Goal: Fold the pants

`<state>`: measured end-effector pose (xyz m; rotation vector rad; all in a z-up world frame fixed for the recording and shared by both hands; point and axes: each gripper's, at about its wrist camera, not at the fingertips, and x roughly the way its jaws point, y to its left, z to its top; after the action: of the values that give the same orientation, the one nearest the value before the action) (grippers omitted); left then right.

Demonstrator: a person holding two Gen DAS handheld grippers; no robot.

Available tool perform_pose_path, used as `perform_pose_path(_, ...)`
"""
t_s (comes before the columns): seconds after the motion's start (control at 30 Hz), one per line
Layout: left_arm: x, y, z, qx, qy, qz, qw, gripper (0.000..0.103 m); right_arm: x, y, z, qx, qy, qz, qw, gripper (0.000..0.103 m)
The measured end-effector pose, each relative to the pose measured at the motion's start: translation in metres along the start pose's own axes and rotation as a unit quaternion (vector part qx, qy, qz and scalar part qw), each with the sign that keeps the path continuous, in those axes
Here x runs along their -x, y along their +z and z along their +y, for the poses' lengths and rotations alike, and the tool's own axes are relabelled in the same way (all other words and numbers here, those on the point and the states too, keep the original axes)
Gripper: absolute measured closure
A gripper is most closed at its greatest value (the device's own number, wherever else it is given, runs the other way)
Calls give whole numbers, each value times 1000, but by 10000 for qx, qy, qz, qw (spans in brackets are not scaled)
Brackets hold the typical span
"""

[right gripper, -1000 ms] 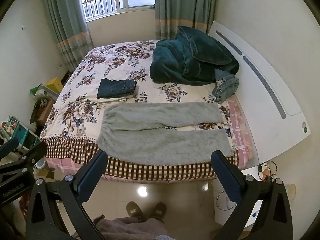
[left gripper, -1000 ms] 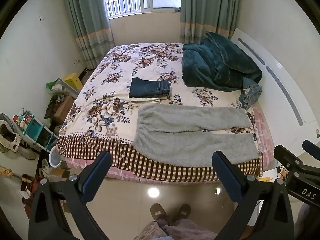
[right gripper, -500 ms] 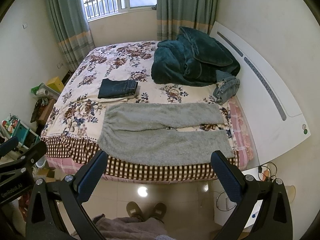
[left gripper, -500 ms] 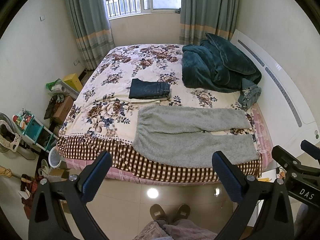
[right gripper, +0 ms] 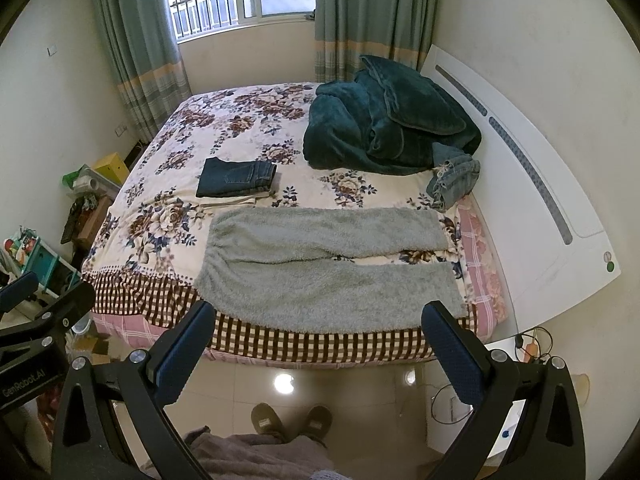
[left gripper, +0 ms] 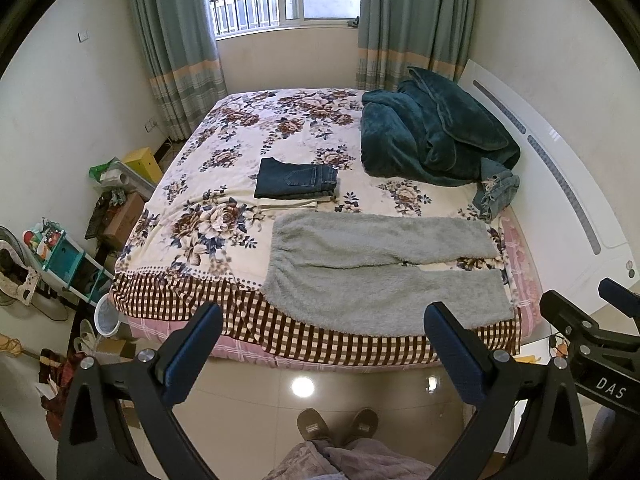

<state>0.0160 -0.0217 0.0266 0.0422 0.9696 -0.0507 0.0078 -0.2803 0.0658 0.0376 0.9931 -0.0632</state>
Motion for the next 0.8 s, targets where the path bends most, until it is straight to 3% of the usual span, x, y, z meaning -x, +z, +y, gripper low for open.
perform_pose_path(0.8,4,6,-7,-9,-23,-25,10000,0,3,2,4,0,15,-9,10000,0)
